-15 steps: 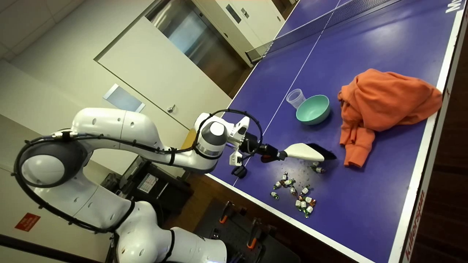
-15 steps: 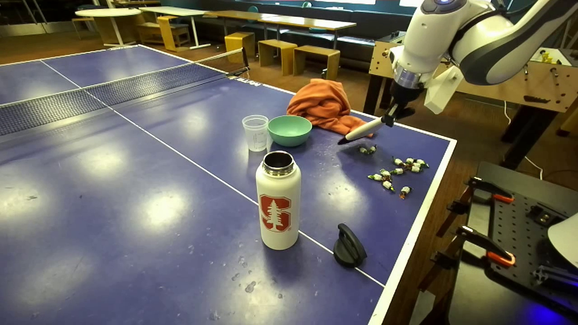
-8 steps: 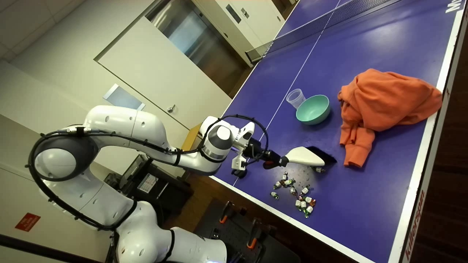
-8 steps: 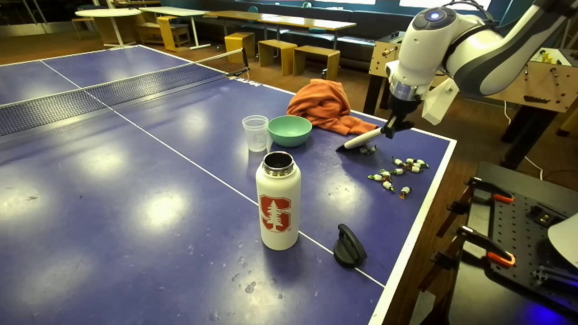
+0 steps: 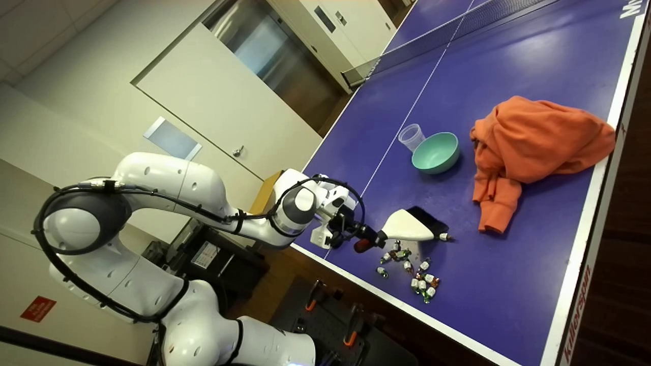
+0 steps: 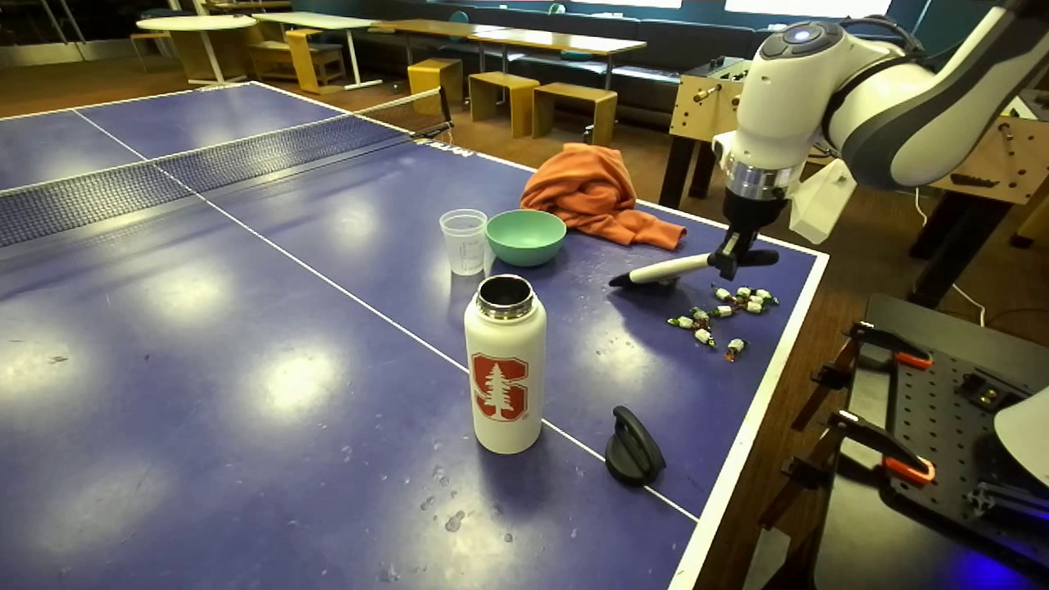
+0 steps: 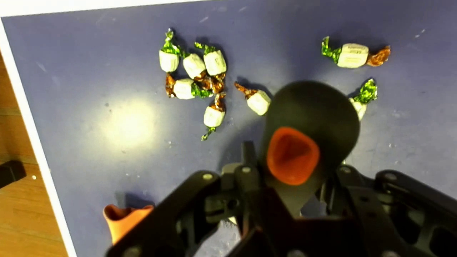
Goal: Move the cup backwards, empty the bowl then sweep the table.
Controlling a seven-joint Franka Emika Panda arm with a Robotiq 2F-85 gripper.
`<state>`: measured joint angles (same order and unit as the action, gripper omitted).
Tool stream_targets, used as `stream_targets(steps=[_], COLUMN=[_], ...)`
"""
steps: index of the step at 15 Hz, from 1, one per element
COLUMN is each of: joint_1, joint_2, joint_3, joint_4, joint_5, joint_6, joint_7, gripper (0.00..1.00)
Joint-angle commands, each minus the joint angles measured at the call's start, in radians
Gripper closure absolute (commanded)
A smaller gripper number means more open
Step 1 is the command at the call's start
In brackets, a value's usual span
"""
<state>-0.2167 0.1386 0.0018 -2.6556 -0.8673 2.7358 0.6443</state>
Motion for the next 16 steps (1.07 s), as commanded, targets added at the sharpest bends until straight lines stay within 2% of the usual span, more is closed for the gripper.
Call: stream_targets(steps=[1, 2, 3, 9, 13, 16], joint_1=[0.0, 0.001, 0.062, 0.097, 0.094, 0.088], joint_2=[-0.118, -0.136, -0.156, -0.237, -0.276, -0.303], joint_3=[0.018, 0.019, -0.036, -0.044, -0.029, -0.009], joint_4=[-0.084, -0.096, -0.106, -0.119, -0.102, -0.083], joint_5=[0.082, 0.1, 0.123, 0.158, 0.054, -0.091], joint_6=[-0.068, -0.084, -0.1, -0.15, -0.099, -0.064], joint_7=[-0.049, -0.057, -0.068, -0.088, -0.015, 0.072], gripper=[0.87, 0.87, 0.87, 0.87, 0.87, 0.87])
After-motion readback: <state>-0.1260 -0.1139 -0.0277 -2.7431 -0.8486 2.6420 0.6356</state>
